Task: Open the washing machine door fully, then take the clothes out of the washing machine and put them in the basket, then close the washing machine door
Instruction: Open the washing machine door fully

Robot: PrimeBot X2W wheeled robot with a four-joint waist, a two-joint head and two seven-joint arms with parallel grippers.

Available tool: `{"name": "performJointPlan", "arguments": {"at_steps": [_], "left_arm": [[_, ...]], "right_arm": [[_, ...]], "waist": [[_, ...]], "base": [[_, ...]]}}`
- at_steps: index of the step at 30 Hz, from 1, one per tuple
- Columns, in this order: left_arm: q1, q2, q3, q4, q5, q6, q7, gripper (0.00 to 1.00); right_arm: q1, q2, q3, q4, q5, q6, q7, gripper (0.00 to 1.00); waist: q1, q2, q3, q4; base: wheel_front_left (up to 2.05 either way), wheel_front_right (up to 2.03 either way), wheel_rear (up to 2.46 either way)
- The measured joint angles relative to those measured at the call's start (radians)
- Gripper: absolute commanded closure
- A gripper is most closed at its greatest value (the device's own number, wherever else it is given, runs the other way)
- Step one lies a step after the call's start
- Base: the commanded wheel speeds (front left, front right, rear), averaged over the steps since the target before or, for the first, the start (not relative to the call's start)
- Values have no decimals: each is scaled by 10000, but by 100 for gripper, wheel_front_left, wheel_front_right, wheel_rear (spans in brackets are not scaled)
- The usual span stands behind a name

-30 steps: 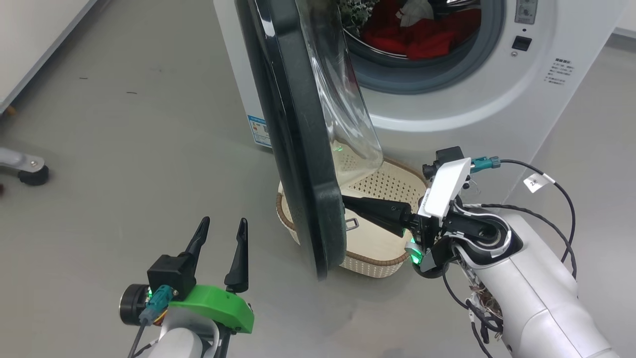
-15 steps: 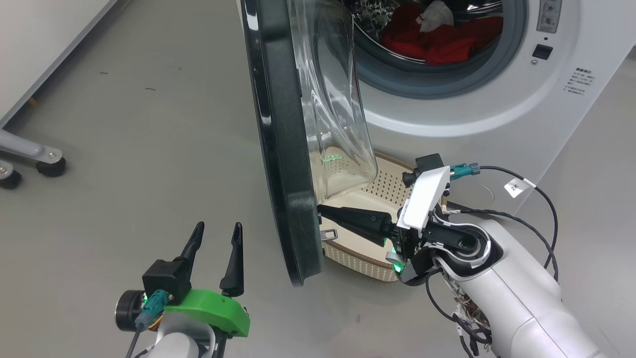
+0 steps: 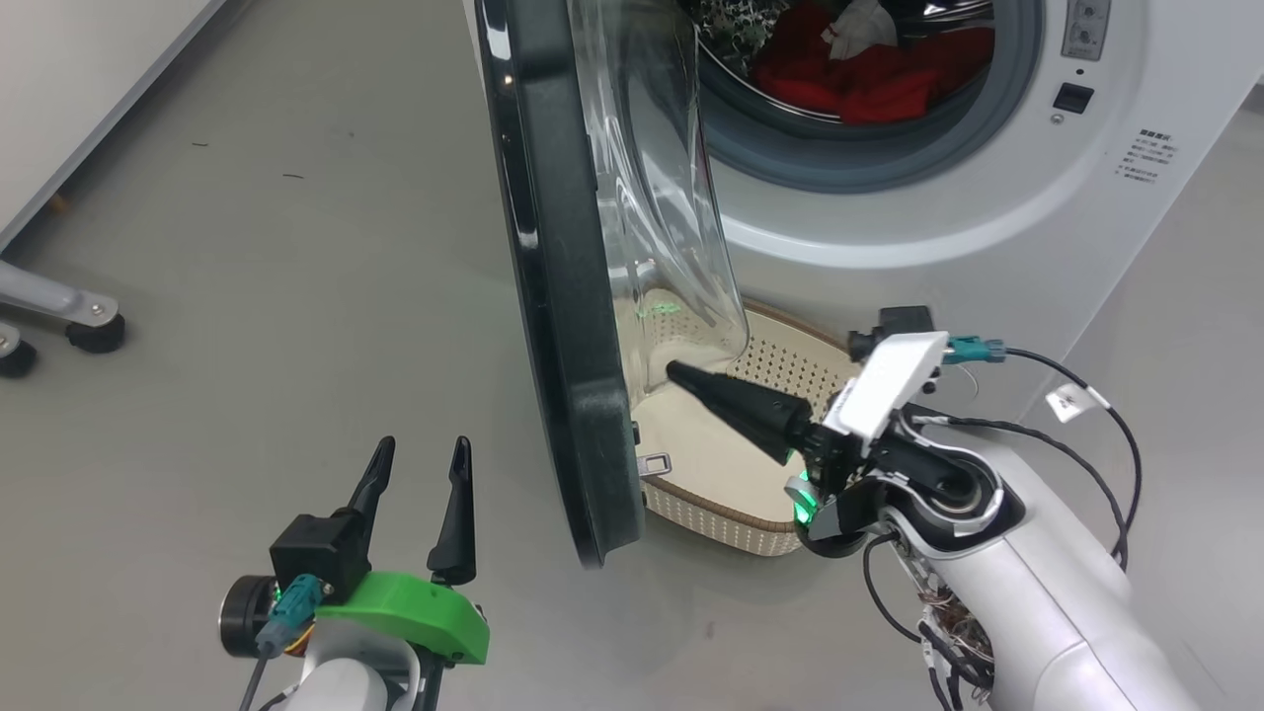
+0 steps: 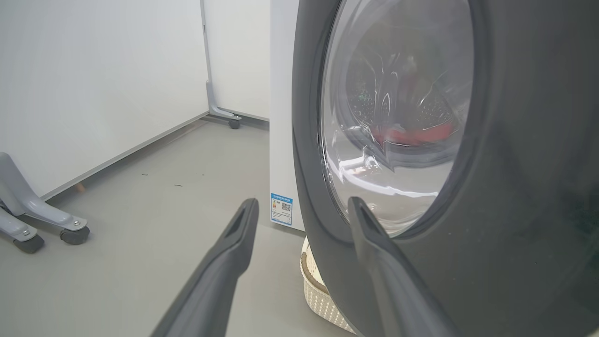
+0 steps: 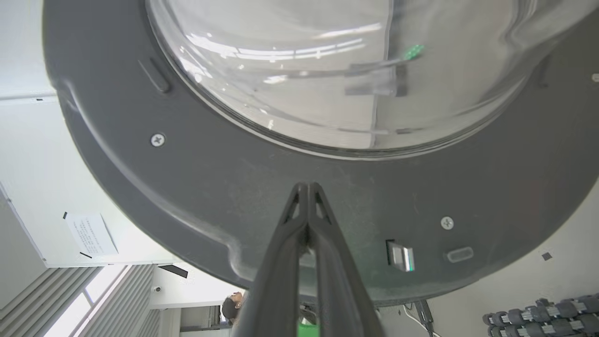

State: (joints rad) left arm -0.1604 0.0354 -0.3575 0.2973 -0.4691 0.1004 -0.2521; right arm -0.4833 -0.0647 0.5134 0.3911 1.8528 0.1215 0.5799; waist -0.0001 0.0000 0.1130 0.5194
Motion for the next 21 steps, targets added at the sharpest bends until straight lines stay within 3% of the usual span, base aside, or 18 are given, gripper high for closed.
{"name": "performJointPlan", "arguments": {"at_steps": [12, 13, 15, 16, 21], "left_arm": [[175, 8, 249, -140, 0, 0, 0, 0], [176, 8, 276, -153, 0, 0, 0, 0], [176, 10, 263, -161, 0, 0, 0, 0], [176, 10, 276, -173, 0, 0, 0, 0], [176, 12, 286, -203, 0, 0, 0, 0]], "right_arm": [[915, -19, -1944, -1016, -176, -2, -1751, 100], [1019, -71, -2111, -1104, -282, -2, -1942, 85], [1246, -174, -2460, -1317, -510, -2, -2349, 20], [1351, -267, -2564, -1411, -696, -2, -2541, 0], [1949, -525, -3120, -1852, -1532, -2, -3555, 0]], "waist": [[0, 0, 40, -367], [0, 0, 48, -397], [0, 0, 67, -452], [0, 0, 78, -475], [0, 0, 124, -573]], "base": [[0, 0, 0], [0, 0, 0], [0, 0, 0], [0, 0, 0], [0, 0, 0]]}}
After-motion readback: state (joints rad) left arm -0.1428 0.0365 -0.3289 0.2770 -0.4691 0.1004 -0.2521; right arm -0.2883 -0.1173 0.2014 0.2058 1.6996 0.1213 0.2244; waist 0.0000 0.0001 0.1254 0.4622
